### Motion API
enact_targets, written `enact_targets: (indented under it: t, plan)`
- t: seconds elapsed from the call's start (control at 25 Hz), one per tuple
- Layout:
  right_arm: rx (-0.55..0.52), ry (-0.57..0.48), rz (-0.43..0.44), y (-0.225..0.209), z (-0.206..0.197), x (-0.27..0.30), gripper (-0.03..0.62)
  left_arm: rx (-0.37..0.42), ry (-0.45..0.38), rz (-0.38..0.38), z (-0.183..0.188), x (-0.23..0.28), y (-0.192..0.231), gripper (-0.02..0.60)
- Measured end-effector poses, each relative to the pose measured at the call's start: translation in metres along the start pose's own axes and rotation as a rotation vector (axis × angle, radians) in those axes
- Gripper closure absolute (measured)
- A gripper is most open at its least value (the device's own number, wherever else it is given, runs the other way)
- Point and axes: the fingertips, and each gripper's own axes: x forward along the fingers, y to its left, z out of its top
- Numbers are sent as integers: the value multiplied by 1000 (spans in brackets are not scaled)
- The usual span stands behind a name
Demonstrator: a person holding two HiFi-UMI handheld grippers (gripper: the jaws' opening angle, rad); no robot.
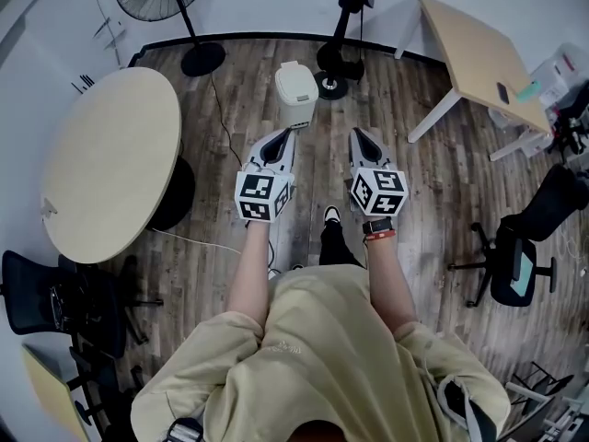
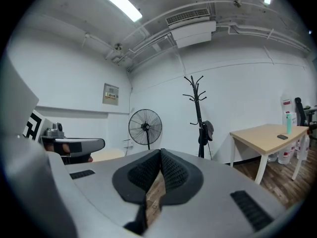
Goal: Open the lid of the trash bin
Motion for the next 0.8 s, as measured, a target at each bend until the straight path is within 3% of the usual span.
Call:
enact_targets:
  t: [0.8]
  plan:
    - [58, 49, 64, -139, 4, 133, 577, -30, 59, 47, -14, 181, 20, 557]
